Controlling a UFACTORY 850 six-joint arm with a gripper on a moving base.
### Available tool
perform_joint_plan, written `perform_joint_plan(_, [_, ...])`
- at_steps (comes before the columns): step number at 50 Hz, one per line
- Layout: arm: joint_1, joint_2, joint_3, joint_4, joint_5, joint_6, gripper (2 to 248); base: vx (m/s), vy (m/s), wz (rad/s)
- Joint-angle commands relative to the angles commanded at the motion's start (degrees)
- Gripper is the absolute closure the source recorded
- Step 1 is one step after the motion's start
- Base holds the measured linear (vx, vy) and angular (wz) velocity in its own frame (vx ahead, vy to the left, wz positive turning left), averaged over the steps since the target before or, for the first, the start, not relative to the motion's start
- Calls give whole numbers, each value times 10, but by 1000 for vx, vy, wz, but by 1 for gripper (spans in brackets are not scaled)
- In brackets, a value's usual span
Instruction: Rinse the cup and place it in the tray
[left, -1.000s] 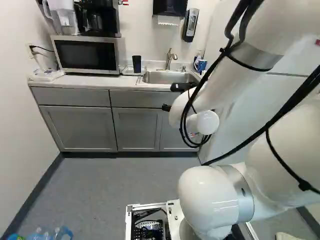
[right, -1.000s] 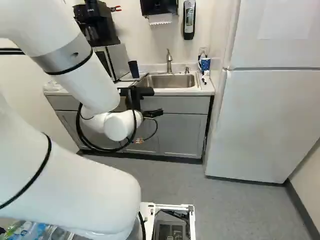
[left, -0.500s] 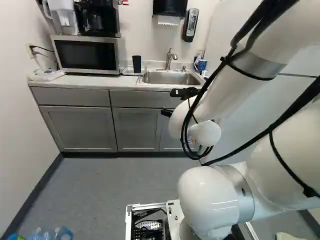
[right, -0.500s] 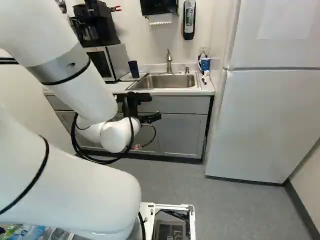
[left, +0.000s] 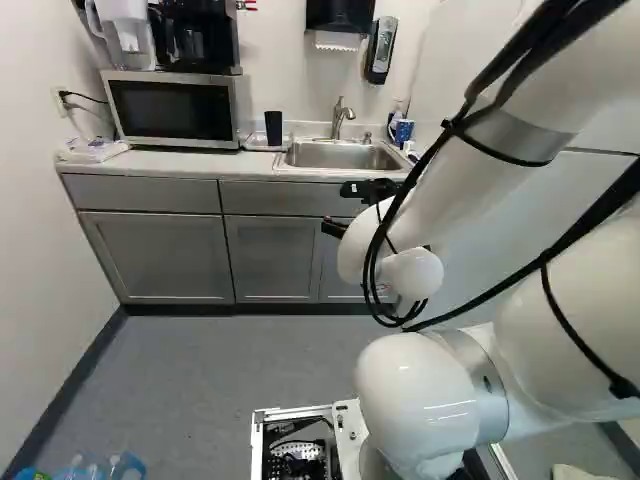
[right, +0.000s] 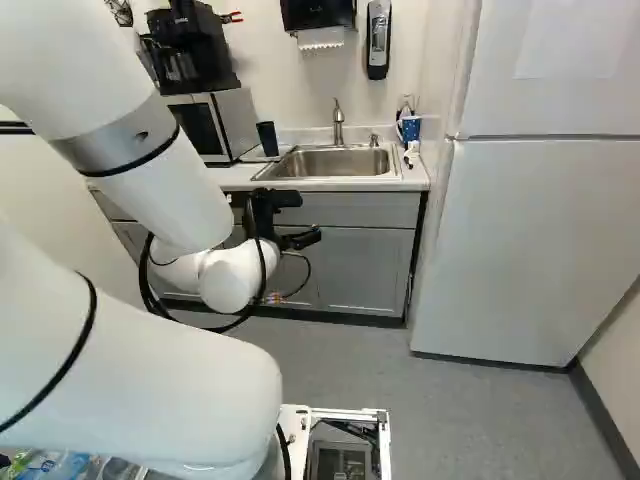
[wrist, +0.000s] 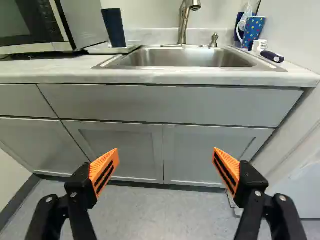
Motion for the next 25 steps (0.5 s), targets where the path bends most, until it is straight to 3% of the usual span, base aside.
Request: perform_joint_plan(25, [0, 0, 0, 0, 0, 0, 3, 0, 0, 0])
